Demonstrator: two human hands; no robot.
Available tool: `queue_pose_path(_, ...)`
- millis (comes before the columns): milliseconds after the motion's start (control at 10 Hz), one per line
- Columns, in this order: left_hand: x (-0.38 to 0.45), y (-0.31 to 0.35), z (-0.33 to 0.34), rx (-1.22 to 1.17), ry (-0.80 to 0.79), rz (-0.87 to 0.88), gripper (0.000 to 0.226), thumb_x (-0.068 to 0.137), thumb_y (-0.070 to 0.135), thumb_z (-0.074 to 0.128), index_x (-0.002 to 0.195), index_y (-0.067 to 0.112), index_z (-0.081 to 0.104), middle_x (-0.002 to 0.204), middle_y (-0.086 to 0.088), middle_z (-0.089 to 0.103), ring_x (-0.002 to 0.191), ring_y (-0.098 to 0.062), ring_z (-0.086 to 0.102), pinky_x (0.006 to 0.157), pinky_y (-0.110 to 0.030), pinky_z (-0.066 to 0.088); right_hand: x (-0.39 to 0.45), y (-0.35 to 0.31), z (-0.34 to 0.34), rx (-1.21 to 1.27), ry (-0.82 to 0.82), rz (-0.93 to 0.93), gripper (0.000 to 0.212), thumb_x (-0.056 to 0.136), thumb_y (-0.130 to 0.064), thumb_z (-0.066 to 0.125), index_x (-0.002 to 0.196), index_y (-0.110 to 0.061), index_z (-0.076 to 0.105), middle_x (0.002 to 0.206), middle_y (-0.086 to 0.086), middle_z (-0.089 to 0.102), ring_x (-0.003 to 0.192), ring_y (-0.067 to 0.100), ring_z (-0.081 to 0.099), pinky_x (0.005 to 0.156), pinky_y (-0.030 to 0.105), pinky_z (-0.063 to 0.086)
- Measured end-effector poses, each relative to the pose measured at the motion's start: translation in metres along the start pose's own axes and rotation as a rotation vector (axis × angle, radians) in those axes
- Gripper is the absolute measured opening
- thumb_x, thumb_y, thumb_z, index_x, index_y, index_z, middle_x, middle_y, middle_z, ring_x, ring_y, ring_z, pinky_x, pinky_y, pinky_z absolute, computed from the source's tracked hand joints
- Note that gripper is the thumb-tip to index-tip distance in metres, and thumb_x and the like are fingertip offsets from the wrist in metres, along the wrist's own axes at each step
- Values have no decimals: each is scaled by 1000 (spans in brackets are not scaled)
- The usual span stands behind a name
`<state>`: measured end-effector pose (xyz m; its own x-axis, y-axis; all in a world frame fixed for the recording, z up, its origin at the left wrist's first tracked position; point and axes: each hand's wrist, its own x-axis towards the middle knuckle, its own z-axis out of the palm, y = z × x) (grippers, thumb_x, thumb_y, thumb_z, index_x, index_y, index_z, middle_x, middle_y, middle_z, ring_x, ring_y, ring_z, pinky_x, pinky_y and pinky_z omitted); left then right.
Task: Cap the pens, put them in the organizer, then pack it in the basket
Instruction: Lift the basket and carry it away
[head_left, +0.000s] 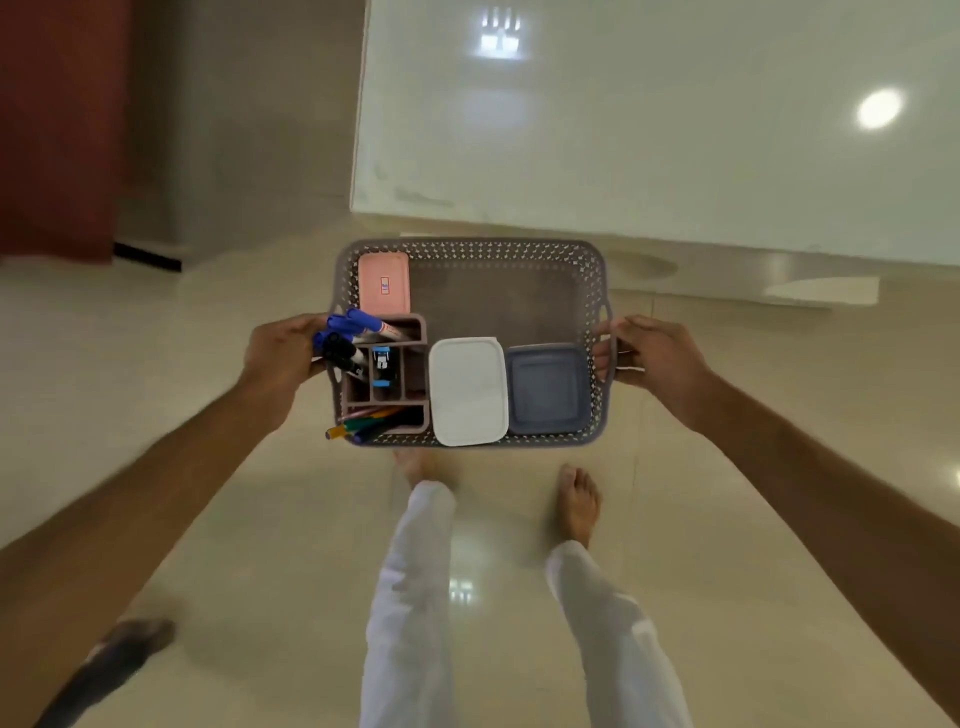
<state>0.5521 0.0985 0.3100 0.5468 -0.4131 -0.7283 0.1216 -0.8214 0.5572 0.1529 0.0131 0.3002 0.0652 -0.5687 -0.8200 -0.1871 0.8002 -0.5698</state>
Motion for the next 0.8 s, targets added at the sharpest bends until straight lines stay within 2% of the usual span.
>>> queue_pose_path(100,-8,-64,10,15,-14,-29,32,100,-7,51,106,8,79,103,-14,73,84,-18,72,80,-31,64,0,44,-13,-39,-30,41,26,108,-12,52,114,4,71,88,16,73,77,27,70,85,43,63)
queue_pose_path(200,-7,-144,42,-23,-59,-22,43,95,-16,47,93,14,78,96,-13,74,85,-21,72,76,-26,66,26,105,-36,-66,-37,95,28,107,-12,53,119,7,70,94,18,74,81,28,71,89,45,63)
queue_pose_path(300,20,-185,68,4,-56,30,39,92,-17,50,96,9,79,97,-16,75,84,-23,73,69,-21,65,62,138,-48,-74,-51,112,30,106,-13,55,121,8,70,99,18,74,81,28,72,85,43,64)
queue_pose_path(400,90,-215,123,-31,-124,149,32,92,-16,53,106,-2,78,98,-23,76,82,-26,74,76,-28,65,136,166,-70,-23,-54,72,28,106,-15,54,119,5,70,94,13,74,73,22,72,68,34,67)
queue_pose_path(500,145,-207,153,-46,-108,286,31,95,-14,52,103,0,78,97,-21,76,83,-27,73,80,-34,65,196,167,-71,-8,-53,13,26,106,-15,52,116,-1,71,88,9,75,68,18,74,64,31,67)
queue_pose_path(600,240,-174,205,-142,-66,490,32,97,-10,56,90,11,79,86,-10,78,76,-21,75,73,-29,66,284,152,-63,46,-36,-117,23,106,-15,52,115,-4,70,91,7,74,71,16,75,70,35,67)
queue_pose_path(700,310,-141,232,-180,-42,590,27,98,-6,56,91,8,79,90,-12,79,79,-23,77,78,-34,66,339,132,-55,50,-14,-240,24,106,-16,53,124,-8,66,98,5,72,77,16,74,73,36,68)
queue_pose_path(800,386,-108,263,-213,-74,742,23,97,4,60,110,-3,77,106,-22,78,93,-30,78,89,-43,65,400,98,-50,41,65,-440,22,105,-16,56,125,-15,65,119,4,74,78,9,75,88,34,64)
